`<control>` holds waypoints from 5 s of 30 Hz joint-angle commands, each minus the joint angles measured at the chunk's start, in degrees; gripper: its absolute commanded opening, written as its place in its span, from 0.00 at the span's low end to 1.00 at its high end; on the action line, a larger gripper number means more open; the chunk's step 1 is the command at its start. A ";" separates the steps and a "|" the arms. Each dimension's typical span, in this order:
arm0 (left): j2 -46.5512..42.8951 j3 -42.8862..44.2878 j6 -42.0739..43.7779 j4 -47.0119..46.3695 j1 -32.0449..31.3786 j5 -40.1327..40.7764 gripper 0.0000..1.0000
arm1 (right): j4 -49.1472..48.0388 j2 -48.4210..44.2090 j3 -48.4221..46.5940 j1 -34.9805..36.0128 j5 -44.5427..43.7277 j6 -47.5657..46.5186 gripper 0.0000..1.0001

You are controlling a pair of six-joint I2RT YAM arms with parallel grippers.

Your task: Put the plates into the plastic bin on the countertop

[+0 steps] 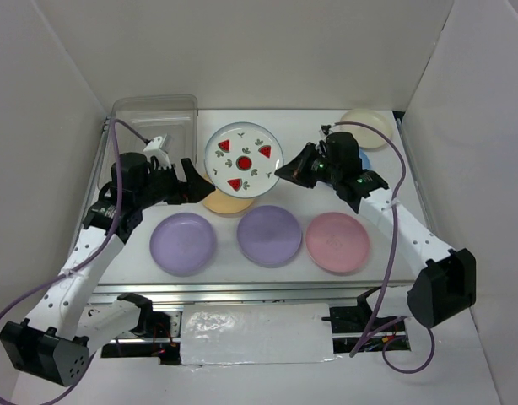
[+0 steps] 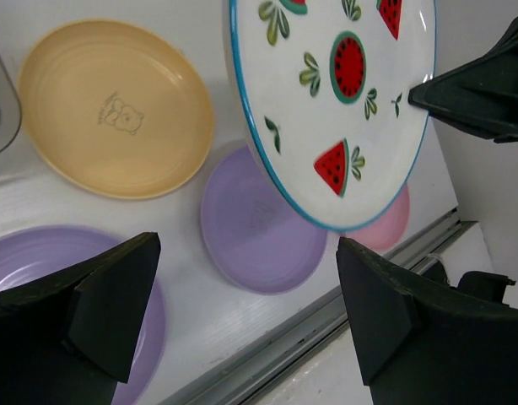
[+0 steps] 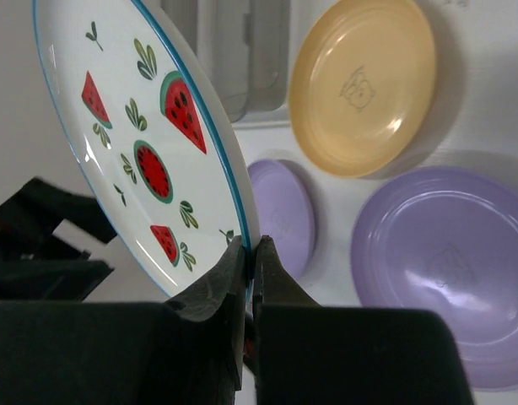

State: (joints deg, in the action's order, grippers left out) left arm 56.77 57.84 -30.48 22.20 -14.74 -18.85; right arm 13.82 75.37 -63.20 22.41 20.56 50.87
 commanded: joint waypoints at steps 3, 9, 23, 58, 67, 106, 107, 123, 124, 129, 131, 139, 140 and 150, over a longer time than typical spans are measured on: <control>1.58 -0.71 -2.30 -10.41 0.42 -4.09 0.99 | -4.60 -6.20 -0.26 0.26 5.45 -0.60 0.00; 3.43 -1.33 -3.53 -15.51 0.42 -5.31 0.63 | -5.64 -7.26 1.76 1.49 7.04 -0.34 0.00; 5.99 1.39 -6.08 -14.11 0.42 -0.41 0.00 | -7.50 -7.87 2.99 3.16 8.71 -0.07 0.11; 54.39 28.45 -29.20 -35.73 29.86 9.36 0.00 | -12.50 -23.43 23.73 -4.04 17.85 -5.25 1.00; 59.50 34.87 -30.43 -24.40 28.72 14.72 0.35 | -13.56 -24.75 26.02 -3.52 18.38 -4.82 1.00; -7.96 2.81 -6.35 16.29 21.60 14.19 0.99 | 4.18 33.32 -15.71 0.17 -5.77 -15.45 0.99; -9.82 0.80 -5.48 16.82 21.51 13.93 0.99 | 4.89 35.35 -19.03 0.26 -6.75 -15.63 0.98; -20.47 -5.11 -0.46 19.82 21.33 19.29 0.99 | 13.50 52.94 -33.38 4.04 -7.37 -15.01 0.80; -21.00 -5.37 -0.46 19.73 21.33 19.38 0.99 | 13.86 53.03 -34.35 4.48 -8.33 -14.75 0.78; -22.32 -5.64 -0.46 19.29 20.98 19.29 0.99 | 15.62 53.21 -34.89 4.57 -7.82 -13.87 0.44; -22.15 -5.81 -0.37 19.11 20.81 18.24 0.99 | 16.14 53.65 -35.33 3.96 -5.28 -13.52 0.26; -16.27 -5.12 3.05 15.52 19.93 5.81 0.99 | 10.79 34.81 -20.57 0.88 -17.63 -4.21 0.00; -15.04 -4.76 4.10 14.38 19.84 2.62 0.99 | 10.78 32.23 -19.60 0.88 -19.74 -3.85 0.00; 4.63 2.43 -3.35 -4.68 13.62 -15.51 0.99 | 21.24 16.57 -22.14 5.97 -22.15 -12.28 0.00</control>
State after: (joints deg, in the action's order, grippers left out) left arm 57.36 55.55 -31.62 27.42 1.26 -27.33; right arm 31.88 94.41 -84.44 26.96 -2.81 41.28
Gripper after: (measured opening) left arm 0.993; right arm 0.033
